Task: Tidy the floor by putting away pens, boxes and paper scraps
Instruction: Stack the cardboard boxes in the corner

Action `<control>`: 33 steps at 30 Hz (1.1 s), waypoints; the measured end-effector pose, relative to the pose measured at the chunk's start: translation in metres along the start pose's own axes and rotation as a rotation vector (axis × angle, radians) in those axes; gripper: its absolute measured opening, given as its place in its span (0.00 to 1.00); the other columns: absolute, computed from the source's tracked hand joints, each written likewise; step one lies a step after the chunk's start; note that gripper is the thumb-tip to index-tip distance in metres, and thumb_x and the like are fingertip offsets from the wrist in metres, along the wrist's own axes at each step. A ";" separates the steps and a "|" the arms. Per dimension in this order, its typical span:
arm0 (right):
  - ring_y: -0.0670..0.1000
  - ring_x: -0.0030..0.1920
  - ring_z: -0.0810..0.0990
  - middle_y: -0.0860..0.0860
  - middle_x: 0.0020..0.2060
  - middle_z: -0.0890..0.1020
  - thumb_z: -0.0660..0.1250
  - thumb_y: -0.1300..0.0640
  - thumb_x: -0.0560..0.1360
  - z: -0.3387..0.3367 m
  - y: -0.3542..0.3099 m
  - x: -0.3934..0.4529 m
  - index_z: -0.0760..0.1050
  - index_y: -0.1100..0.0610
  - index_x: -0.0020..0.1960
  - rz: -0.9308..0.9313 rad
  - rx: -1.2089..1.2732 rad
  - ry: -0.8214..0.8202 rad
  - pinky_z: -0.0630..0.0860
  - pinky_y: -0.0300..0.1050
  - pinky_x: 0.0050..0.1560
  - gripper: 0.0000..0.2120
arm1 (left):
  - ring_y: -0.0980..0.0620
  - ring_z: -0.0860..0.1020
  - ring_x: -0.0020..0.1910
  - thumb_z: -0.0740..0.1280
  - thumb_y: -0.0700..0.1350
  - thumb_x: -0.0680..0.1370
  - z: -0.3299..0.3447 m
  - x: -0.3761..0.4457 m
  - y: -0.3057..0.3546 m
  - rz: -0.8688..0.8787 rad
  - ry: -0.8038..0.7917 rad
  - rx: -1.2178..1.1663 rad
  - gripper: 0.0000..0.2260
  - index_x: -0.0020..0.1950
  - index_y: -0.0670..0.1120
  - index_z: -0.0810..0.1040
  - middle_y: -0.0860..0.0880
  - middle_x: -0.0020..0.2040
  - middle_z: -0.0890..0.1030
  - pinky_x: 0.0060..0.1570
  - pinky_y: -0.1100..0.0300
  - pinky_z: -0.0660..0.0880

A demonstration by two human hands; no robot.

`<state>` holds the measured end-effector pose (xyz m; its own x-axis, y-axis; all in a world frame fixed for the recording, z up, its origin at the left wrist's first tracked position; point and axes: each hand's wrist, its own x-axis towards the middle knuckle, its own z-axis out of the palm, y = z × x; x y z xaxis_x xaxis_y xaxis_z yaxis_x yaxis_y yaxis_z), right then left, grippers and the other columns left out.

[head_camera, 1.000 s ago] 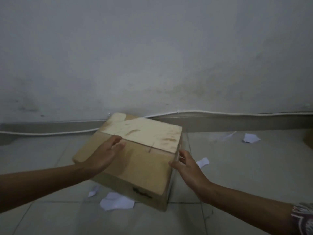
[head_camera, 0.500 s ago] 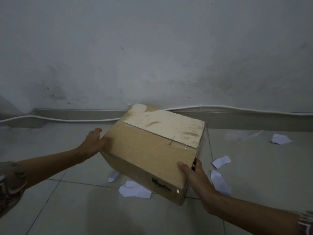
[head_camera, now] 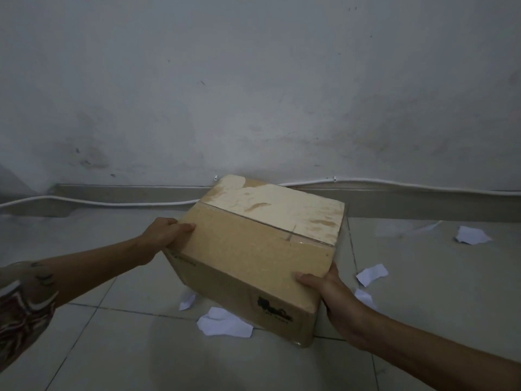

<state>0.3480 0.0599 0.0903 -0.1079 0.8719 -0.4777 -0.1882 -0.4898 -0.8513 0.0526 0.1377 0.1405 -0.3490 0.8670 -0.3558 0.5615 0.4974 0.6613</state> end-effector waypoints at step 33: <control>0.52 0.32 0.80 0.56 0.31 0.82 0.66 0.54 0.68 -0.206 -0.159 -0.138 0.78 0.60 0.48 -0.165 0.093 0.268 0.75 0.48 0.41 0.12 | 0.49 0.74 0.32 0.71 0.44 0.71 0.083 -0.123 0.230 0.474 -0.458 -0.326 0.11 0.48 0.39 0.76 0.44 0.33 0.76 0.35 0.58 0.69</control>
<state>0.5942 0.0178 0.2466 0.1900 0.9027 -0.3860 -0.2712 -0.3296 -0.9043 0.2867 0.1477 0.2816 0.2643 0.9482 -0.1761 0.2981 0.0933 0.9500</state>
